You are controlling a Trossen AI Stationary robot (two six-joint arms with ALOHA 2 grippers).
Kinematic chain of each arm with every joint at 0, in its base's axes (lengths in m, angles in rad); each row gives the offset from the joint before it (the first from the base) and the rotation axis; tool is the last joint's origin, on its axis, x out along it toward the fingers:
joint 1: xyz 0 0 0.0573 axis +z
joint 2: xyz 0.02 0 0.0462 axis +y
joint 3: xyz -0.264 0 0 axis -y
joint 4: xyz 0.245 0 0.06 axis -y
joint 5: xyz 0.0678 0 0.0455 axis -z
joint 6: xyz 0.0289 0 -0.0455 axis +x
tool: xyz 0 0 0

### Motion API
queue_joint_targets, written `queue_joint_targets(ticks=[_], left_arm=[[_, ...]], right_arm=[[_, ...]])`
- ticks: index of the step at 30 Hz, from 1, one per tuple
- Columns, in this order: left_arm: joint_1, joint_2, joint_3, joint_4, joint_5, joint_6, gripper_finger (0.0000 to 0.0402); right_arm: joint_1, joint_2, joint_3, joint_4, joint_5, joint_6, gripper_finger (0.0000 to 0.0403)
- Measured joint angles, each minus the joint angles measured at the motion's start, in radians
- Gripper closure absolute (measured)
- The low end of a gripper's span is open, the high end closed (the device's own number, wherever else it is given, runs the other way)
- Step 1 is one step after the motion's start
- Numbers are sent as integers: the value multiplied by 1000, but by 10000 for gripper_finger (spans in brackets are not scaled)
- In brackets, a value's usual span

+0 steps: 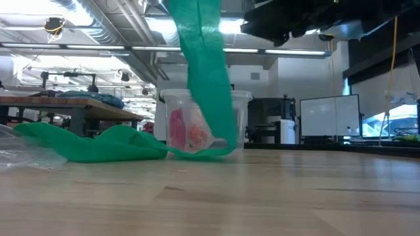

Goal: Roll bandage
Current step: Roll the green bandage

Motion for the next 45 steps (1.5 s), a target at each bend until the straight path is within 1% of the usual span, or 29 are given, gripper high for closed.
queue_joint_targets(ticks=[3, 6, 9, 13, 15, 17, 19, 22, 29, 35, 37, 39, 43, 45], left_arm=[[0, -29, -50, 14, 27, -2, 400], [-13, -56, -72, 5, 52, -32, 400], [-32, -57, -73, 2, 68, -22, 399], [-48, -59, -75, 24, 69, 1, 399], [-53, -60, -75, 23, 66, 0, 399], [-59, -58, -75, 19, 66, -1, 399], [-63, -58, -75, 19, 66, -3, 399], [-63, -58, -75, 23, 66, -4, 399], [-55, -56, -75, 54, 66, -5, 399], [-55, -47, -75, 71, 66, -2, 398], [-53, -42, -75, 75, 61, 1, 398], [-53, -40, -75, 76, 40, 2, 398], [-53, -39, -74, 102, -30, 1, 398], [-52, -39, -74, 106, -42, 1, 398]], right_arm=[[0, 62, 1, 78, -2, -1, 185], [-16, 109, 22, 87, -15, 1, 185], [-36, 159, 48, 89, -64, 33, 185], [-32, 216, 93, 90, -138, 52, 185], [-32, 238, 111, 90, -141, 45, 185], [-33, 252, 125, 89, -113, 24, 185], [-42, 259, 135, 88, -107, -5, 185], [-48, 260, 139, 87, -149, 4, 185], [-45, 284, 139, 93, -177, 8, 185], [-45, 363, 140, 196, -185, 10, 187], [-45, 371, 140, 219, -215, 10, 197], [-45, 371, 140, 229, -253, 10, 218], [-45, 371, 140, 225, -284, 10, 275], [-45, 371, 140, 221, -283, 10, 304]])
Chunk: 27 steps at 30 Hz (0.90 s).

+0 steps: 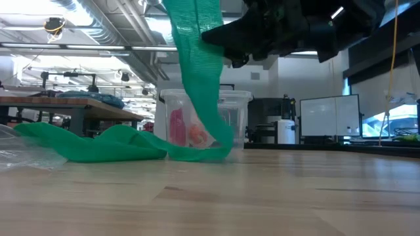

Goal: Roll bandage
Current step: Roll the green bandage

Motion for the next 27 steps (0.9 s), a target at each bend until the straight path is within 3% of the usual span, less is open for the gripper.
queue_joint_targets(ticks=[4, 7, 18, 21, 24, 27], left_arm=[[2, 0, 0, 0, 0, 1, 398], [10, 0, 0, 0, 1, 1, 398], [25, 11, 1, -7, 3, 2, 398], [25, 11, 1, -8, 2, 5, 398], [26, 11, 1, -3, -8, 7, 398], [26, 11, 1, 12, -86, 21, 398]], right_arm=[[0, 15, 0, 7, 19, 45, 345], [0, 33, 0, 17, 21, 51, 354], [1, 44, 0, 23, 35, 57, 294], [4, 44, 0, 18, 20, 39, 321], [17, 44, 0, 21, 20, 10, 375], [59, 40, 0, 24, 68, -61, 392]])
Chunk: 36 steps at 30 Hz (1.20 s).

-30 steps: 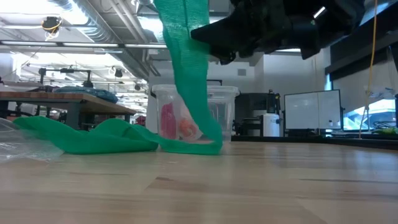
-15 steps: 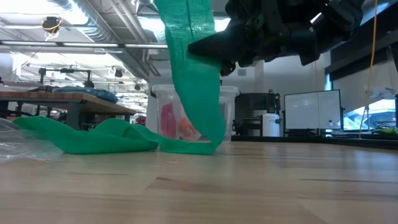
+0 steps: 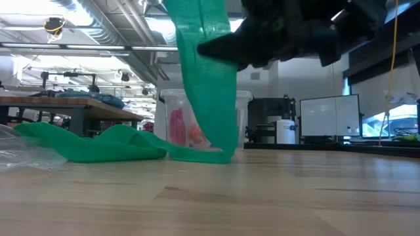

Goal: Roll bandage
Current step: Roll the green bandage

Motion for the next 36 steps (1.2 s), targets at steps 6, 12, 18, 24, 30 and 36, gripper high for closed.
queue_joint_targets(ticks=[6, 12, 18, 24, 30, 36], left_arm=[[1, 0, 0, 3, -124, 13, 398], [2, 0, 0, -30, -173, 19, 398], [18, 0, 0, -78, -174, -22, 398], [39, 3, 0, -135, -176, -62, 399], [56, 25, 0, -152, -175, -77, 399], [76, 60, 0, -153, -164, -94, 400]], right_arm=[[109, -7, 67, -89, 120, -70, 396], [249, -10, 198, -295, 332, -218, 394], [310, -39, 376, -562, 446, -398, 397], [313, -84, 591, -804, 448, -439, 399], [335, -84, 784, -948, 438, -478, 400], [366, -84, 933, -987, 436, -520, 399]])
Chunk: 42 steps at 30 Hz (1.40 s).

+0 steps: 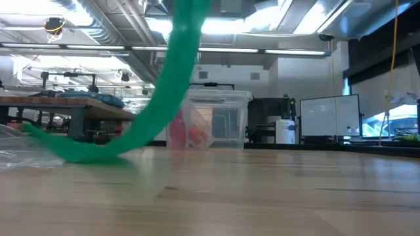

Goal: Roll bandage
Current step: Roll the green bandage

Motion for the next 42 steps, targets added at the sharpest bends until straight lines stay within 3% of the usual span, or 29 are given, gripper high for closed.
queue_joint_targets(ticks=[5, 15, 18, 26, 35, 42], left_arm=[[1, 33, 0, 3, 153, 37, 398], [1, 129, 0, 34, 174, 132, 399], [0, 135, 0, 36, 218, 148, 399], [2, 136, 0, 58, 255, 151, 399], [0, 136, 0, 54, 293, 151, 399], [-1, 136, 0, 50, 304, 147, 398]], right_arm=[[8, -1, 114, -88, 46, -1, 399], [-91, 0, 255, -91, 151, 54, 399], [-140, 1, 294, -96, 215, 57, 399], [-321, 1, 344, -104, 245, 208, 398], [-538, 12, 345, -372, 109, 493, 391], [-625, 72, 246, -452, -110, 603, 321]])
